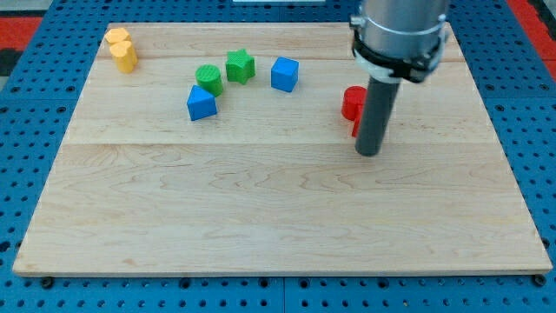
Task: Push the red star into red circle
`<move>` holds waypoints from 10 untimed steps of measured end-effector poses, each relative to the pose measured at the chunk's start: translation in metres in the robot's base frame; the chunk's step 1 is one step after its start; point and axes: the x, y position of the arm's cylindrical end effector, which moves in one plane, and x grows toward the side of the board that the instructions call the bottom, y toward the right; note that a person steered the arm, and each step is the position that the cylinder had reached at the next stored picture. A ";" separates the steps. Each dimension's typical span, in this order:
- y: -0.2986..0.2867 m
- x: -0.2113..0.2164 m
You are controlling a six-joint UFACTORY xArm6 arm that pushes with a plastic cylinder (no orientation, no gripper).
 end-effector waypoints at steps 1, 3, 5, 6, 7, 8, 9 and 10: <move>0.029 0.016; 0.030 0.000; 0.025 -0.038; 0.019 -0.057; 0.014 -0.059; 0.014 -0.059; 0.014 -0.057; 0.009 -0.057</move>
